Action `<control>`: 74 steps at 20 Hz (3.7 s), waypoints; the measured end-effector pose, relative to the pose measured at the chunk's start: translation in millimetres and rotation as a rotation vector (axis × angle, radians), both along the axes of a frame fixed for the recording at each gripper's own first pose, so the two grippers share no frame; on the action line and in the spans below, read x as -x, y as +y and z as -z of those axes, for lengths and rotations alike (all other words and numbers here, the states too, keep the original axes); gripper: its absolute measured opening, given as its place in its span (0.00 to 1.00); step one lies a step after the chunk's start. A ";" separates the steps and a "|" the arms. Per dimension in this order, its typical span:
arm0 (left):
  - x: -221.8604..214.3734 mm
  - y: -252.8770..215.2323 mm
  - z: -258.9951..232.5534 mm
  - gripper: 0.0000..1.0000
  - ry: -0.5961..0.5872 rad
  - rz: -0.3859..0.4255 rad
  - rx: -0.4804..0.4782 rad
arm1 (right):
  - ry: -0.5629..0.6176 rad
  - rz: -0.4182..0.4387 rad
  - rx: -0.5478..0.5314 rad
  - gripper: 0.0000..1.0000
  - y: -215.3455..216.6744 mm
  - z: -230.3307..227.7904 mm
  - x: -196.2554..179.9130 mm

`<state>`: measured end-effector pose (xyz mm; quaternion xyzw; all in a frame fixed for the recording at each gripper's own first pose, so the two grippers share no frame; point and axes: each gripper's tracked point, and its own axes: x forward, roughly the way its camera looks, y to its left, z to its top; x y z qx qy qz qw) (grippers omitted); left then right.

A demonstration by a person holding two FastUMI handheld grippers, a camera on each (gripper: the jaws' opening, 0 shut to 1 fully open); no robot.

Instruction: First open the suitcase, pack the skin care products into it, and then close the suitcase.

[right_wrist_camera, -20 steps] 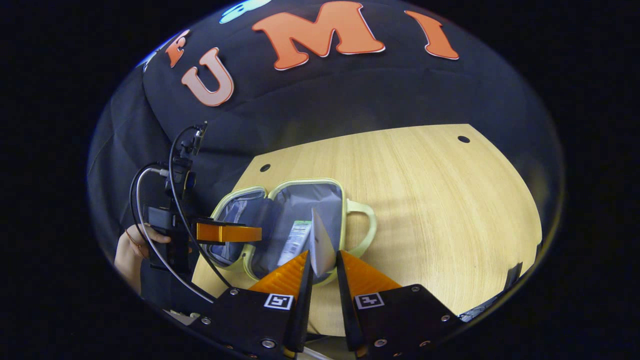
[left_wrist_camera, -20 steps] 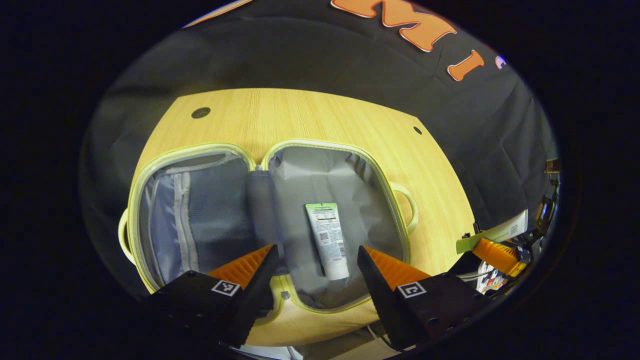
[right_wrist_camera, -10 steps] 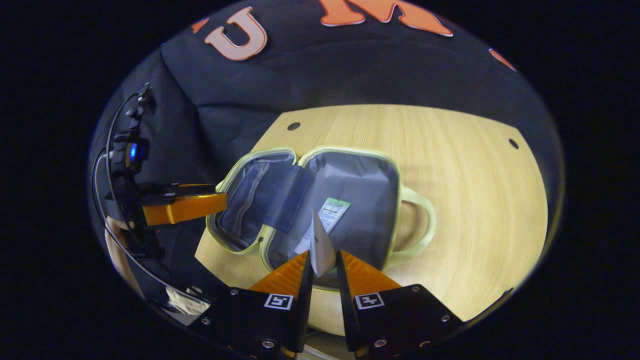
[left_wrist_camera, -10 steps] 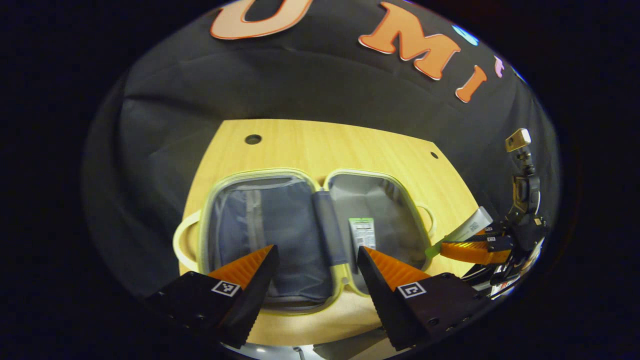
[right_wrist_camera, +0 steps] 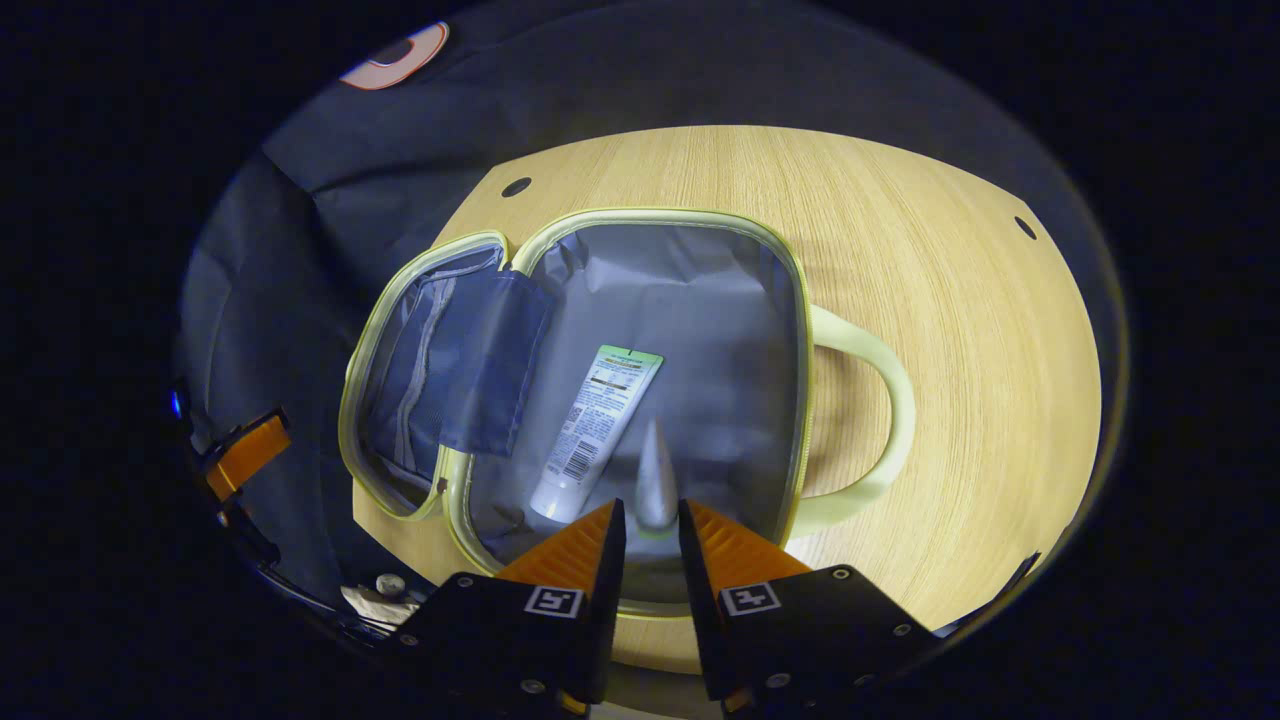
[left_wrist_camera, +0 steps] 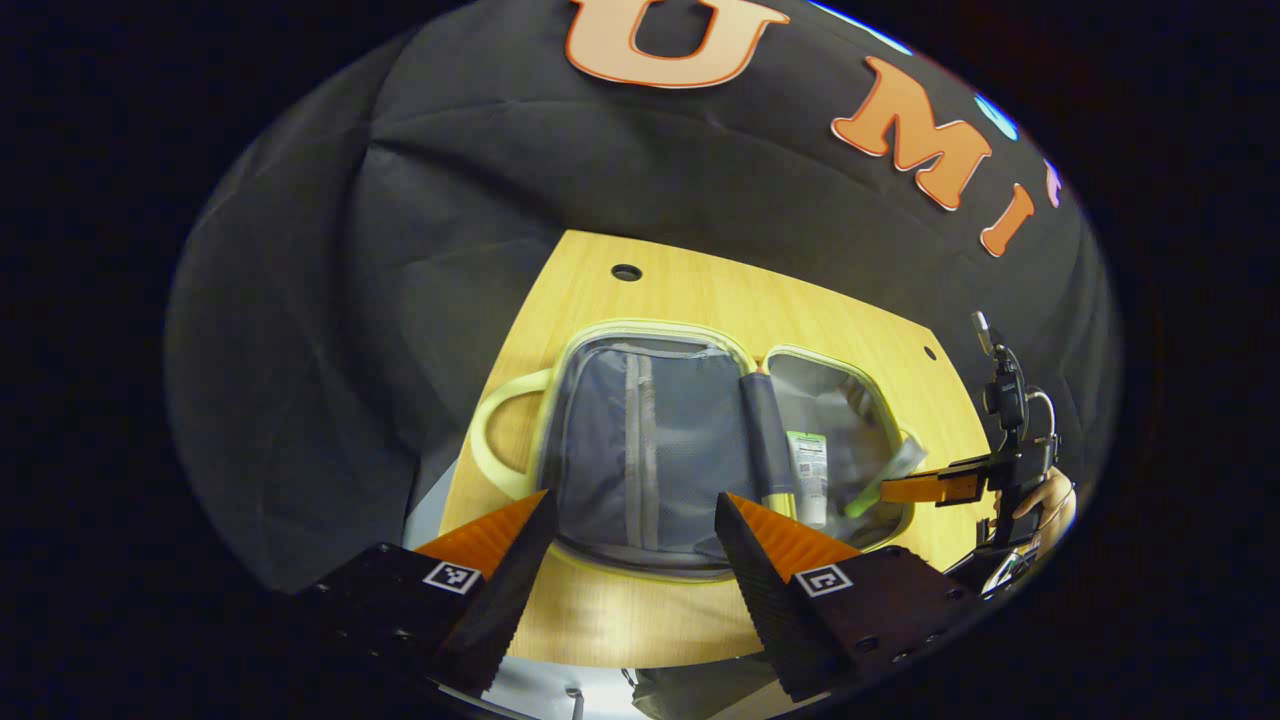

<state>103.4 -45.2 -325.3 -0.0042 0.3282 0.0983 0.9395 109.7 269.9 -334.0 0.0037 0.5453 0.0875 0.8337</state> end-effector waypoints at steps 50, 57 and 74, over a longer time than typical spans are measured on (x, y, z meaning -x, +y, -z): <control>-87.8 70.2 -64.7 0.13 -0.155 -0.141 0.383 | -0.353 0.108 -0.234 0.96 -19.4 -150.5 -35.2; -89.8 -59.0 -137.6 0.12 -0.200 -0.039 0.177 | -0.494 0.018 -0.195 0.96 -77.6 -191.6 -47.7; -172.9 -380.1 -9.2 0.16 0.012 0.272 0.213 | -0.674 0.070 -0.014 0.96 -292.7 -246.7 -42.1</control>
